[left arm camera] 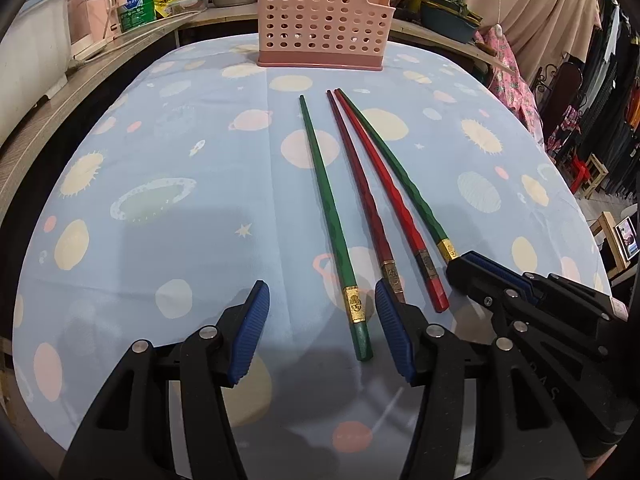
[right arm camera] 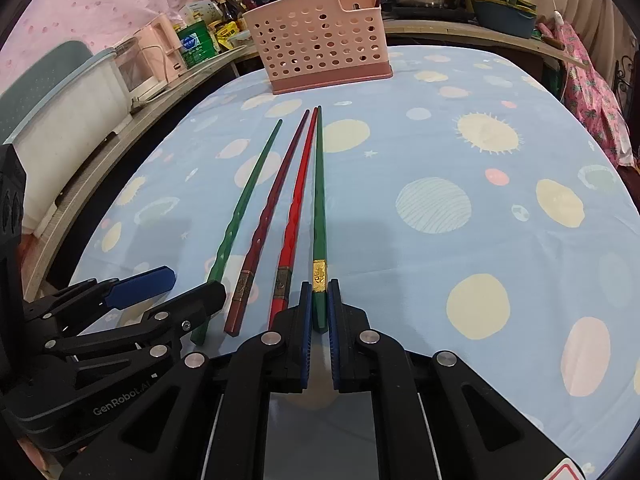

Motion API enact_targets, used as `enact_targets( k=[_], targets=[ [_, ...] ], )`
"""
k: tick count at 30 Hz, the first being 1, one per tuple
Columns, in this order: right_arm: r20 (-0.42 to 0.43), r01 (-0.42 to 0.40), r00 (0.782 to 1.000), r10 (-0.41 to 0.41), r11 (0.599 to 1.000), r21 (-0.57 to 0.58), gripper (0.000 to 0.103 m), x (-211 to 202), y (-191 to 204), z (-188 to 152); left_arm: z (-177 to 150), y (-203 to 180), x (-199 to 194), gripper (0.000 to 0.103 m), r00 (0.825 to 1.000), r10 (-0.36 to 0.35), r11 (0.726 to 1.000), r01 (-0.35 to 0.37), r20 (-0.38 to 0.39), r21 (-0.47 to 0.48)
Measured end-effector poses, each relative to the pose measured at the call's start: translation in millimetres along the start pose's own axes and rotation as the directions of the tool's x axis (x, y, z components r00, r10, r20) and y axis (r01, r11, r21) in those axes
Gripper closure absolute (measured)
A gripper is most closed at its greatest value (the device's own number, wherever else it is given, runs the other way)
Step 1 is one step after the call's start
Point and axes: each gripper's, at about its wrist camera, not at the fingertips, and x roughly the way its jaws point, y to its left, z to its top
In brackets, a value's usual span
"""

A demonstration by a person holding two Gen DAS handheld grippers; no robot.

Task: Organize utensils
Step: 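Close the right tool on a green chopstick while the left tool grasps another green chopstick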

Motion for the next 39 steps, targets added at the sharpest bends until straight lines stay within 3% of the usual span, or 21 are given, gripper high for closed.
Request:
enact_targets(
  k=[11, 19, 28, 33, 39],
  targets=[
    [0.003, 0.032, 0.999, -0.032, 0.999, -0.014, 0.096, 2, 5, 1, -2, -8, 3, 0.054, 0.998, 0.053, 0.997, -0.054, 0.021, 0.053],
    [0.019, 0.047, 0.999, -0.047, 0.998, -0.029, 0.096, 3, 7, 0, -3, -9, 3, 0.058, 0.998, 0.055, 0.996, -0.056, 0.022, 0.064],
    [0.018, 0.029, 0.999, -0.028, 1.000, -0.011, 0.096, 2, 5, 0, -3, -8, 2, 0.076, 0.998, 0.063, 0.996, -0.064, 0.021, 0.060],
    [0.016, 0.019, 1.000, -0.019, 1.000, -0.006, 0.096, 2, 3, 0, -1, 1, 1, 0.094, 0.999, 0.052, 0.998, -0.052, 0.007, 0.025],
    [0.013, 0.007, 1.000, -0.007, 1.000, 0.001, 0.096, 2, 1, 0, -1, 9, -1, 0.096, 1.000, 0.023, 1.000, -0.023, -0.009, -0.007]
  ],
)
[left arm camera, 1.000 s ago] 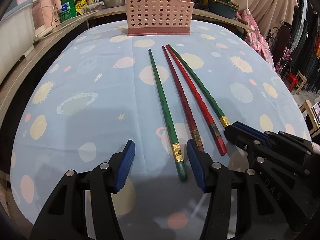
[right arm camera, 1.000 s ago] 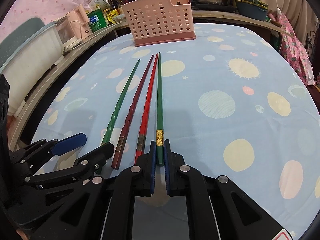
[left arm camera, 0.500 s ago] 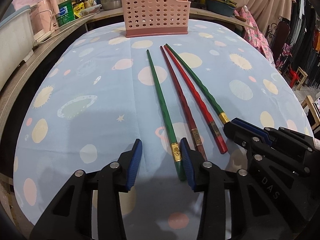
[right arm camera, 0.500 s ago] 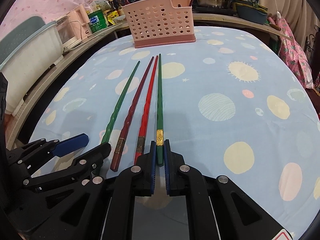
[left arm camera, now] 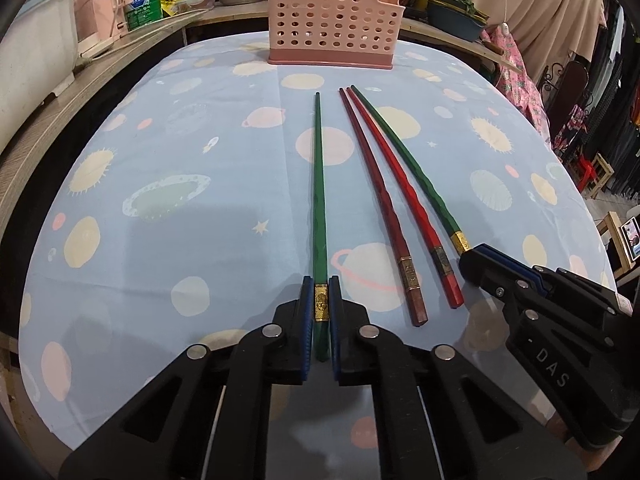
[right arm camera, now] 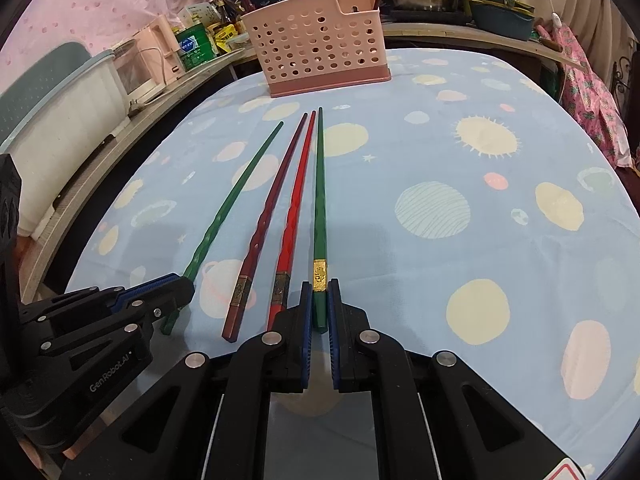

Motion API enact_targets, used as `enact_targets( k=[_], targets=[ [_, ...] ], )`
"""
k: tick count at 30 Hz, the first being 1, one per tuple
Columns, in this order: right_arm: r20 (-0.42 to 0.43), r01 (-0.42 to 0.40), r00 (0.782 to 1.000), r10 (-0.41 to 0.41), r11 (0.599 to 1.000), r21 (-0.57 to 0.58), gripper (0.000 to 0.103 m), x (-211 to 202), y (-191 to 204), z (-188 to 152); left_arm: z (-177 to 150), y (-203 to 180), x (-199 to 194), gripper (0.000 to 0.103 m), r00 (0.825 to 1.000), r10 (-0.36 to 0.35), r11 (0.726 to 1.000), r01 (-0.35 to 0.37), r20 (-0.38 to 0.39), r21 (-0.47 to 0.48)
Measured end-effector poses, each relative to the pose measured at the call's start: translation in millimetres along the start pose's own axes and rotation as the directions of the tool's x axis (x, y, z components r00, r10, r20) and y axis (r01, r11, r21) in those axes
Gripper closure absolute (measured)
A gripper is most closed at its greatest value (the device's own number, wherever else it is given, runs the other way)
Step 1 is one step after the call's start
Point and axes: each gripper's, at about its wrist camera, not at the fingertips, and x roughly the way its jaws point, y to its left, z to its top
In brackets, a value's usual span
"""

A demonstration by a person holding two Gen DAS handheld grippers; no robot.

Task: Organize utensils
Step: 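Close the right tool on a green chopstick while the left tool grasps another green chopstick, then carry both green chopsticks up into the pink basket and open both tools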

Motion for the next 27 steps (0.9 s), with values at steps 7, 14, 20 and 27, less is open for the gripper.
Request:
enact_targets(
  k=[7, 14, 20, 27],
  targets=[
    [-0.007, -0.002, 1.000, 0.003, 1.000, 0.012, 0.096, -3, -3, -1, 2, 4, -1, 0.096, 1.000, -0.026, 0.999, 0.025, -0.015, -0.032],
    [0.024, -0.013, 1.000, 0.012, 0.999, 0.037, 0.096, -22, -10, 2, 8, 7, -13, 0.096, 0.999, -0.047, 0.997, 0.046, -0.001, -0.062],
    [0.082, -0.024, 0.996, 0.020, 0.999, 0.046, 0.096, -46, -13, 16, 23, 9, -36, 0.096, 0.997, -0.063, 0.995, 0.067, 0.048, -0.080],
    [0.172, -0.047, 0.985, 0.034, 0.996, 0.074, 0.096, -74, -20, 51, 54, 10, -64, 0.096, 0.989, -0.084, 0.991, 0.095, 0.121, -0.091]
  ],
)
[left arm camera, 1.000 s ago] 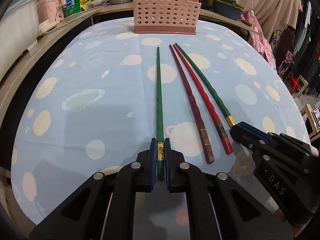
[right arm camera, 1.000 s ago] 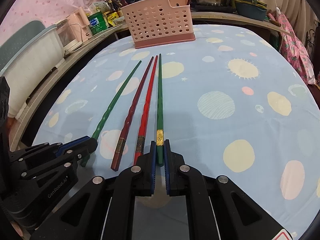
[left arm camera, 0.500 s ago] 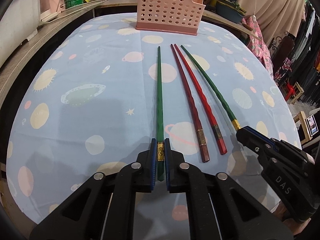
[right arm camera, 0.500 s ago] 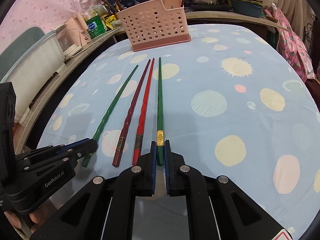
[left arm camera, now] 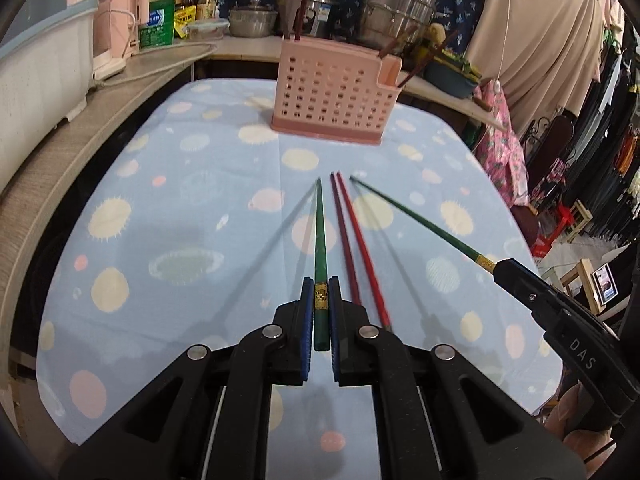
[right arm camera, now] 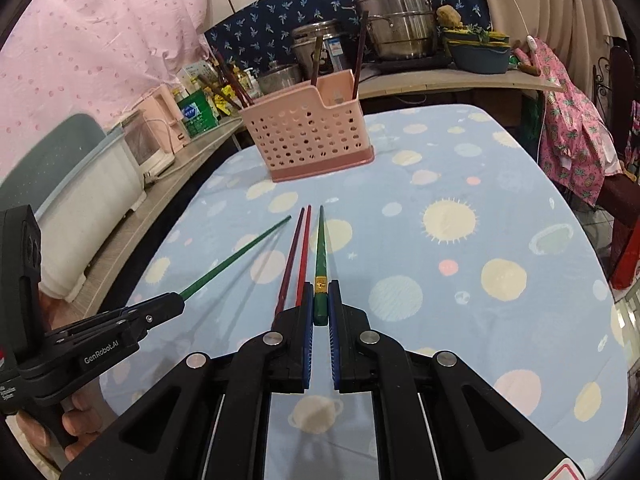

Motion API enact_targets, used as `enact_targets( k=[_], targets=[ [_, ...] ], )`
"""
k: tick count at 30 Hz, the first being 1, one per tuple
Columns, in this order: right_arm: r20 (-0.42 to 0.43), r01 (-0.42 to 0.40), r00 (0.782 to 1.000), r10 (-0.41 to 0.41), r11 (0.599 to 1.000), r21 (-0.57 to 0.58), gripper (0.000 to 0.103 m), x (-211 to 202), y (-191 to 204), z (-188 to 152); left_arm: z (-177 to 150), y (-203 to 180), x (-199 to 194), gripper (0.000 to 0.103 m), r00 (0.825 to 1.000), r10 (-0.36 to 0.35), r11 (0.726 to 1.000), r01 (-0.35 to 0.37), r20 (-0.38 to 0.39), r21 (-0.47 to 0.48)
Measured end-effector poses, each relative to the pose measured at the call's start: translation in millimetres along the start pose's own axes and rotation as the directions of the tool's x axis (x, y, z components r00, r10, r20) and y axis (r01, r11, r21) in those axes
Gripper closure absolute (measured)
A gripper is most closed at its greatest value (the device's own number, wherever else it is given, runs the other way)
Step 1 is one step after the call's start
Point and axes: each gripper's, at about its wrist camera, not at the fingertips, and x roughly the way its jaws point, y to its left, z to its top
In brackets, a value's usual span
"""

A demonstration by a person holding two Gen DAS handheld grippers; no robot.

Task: Organize utensils
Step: 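Carry both green chopsticks up into the pink basket and open both tools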

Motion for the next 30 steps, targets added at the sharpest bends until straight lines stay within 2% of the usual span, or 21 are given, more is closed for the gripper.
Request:
enact_targets(
  k=[9, 17, 24, 30],
  targets=[
    [0.111, -0.004, 0.994, 0.004, 1.000, 0.005, 0.096, -16, 0, 57, 57, -1, -18, 0.096, 0.995, -0.001, 1.000, 0.001, 0.101, -0.003],
    [0.197, -0.016, 0.980, 0.014, 1.000, 0.006, 0.096, -17, 3, 113, 116, -4, -22, 0.096, 0.983, 0.009, 1.000, -0.010, 0.184, 0.005],
    [0.269, -0.039, 0.962, 0.038, 0.999, -0.001, 0.096, -15, 12, 155, 166, -9, -33, 0.096, 0.964, -0.021, 1.000, 0.020, 0.264, 0.004],
    [0.345, -0.064, 0.937, 0.061, 0.998, -0.002, 0.096, -15, 18, 198, 212, -17, -44, 0.096, 0.936, -0.030, 1.000, 0.028, 0.351, 0.010]
  ],
)
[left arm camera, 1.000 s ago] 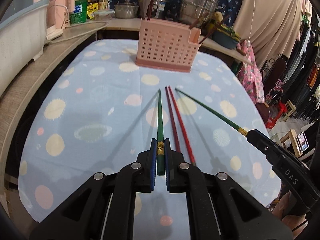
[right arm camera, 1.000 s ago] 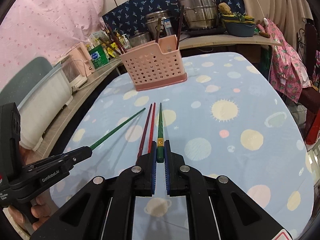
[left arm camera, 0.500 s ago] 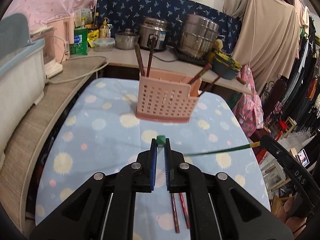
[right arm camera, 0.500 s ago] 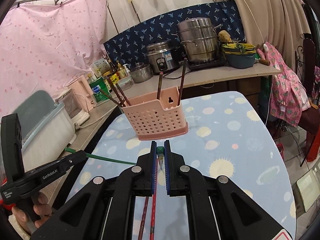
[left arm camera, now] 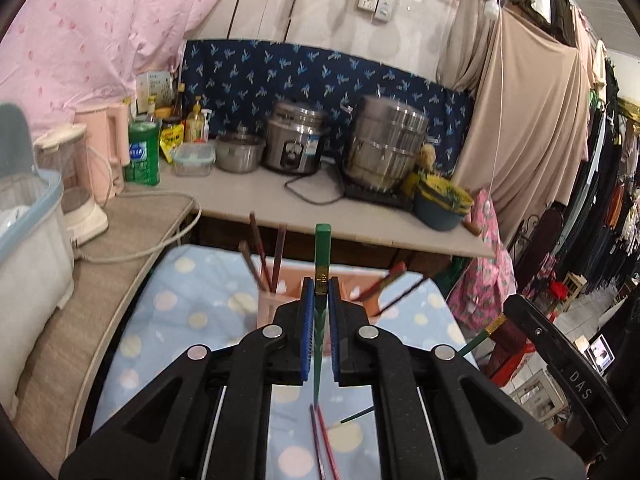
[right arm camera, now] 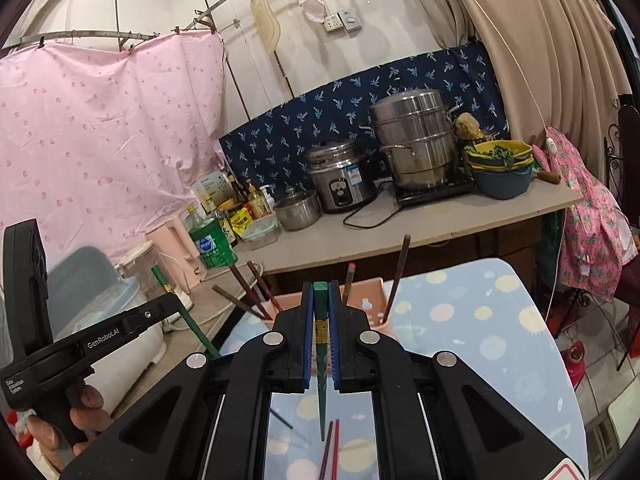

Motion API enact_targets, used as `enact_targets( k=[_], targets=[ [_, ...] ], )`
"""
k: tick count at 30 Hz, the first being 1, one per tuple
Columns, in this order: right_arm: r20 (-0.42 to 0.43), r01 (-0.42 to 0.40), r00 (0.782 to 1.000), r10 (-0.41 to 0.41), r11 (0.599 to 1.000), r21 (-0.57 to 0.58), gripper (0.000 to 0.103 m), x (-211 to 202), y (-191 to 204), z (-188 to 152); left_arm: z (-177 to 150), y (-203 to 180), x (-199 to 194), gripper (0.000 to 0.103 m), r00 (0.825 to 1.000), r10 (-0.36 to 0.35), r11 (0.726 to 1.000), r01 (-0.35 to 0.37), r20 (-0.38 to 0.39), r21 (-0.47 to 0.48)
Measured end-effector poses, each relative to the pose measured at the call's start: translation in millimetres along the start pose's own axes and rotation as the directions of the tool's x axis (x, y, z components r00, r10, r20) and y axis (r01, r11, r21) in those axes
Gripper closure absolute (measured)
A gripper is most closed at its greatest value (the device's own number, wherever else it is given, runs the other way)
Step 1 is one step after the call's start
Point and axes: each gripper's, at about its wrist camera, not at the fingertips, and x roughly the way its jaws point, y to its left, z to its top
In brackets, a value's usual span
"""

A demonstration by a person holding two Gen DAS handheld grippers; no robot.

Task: Organize utensils
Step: 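Carry both green chopsticks up into the pink basket and open both tools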

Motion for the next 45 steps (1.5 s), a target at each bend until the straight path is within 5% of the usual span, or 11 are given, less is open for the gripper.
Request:
enact_targets(
  k=[9, 16, 30, 45],
  targets=[
    [0.132, -0.038, 0.991, 0.035, 0.999, 0.016, 0.096, 29, 13, 74, 73, -12, 11, 0.096, 0.988, 0.005, 1.000, -0.006, 0.151, 0.004],
    [0.164, -0.023, 0.986, 0.016, 0.999, 0.042, 0.096, 66, 6, 97, 99, -7, 35, 0.096, 0.979, 0.053, 0.999, -0.054, 0.198, -0.002],
    [0.020, 0.024, 0.999, -0.026, 0.998, 0.063, 0.096, 126, -16, 54, 68, 15, 96, 0.096, 0.993, 0.087, 0.996, -0.087, 0.079, -0.005],
    [0.013, 0.033, 0.999, -0.034, 0.998, 0.046, 0.092, 113, -9, 41, 48, 20, 96, 0.085, 0.994, 0.098, 0.995, -0.097, 0.048, -0.016]
  ],
)
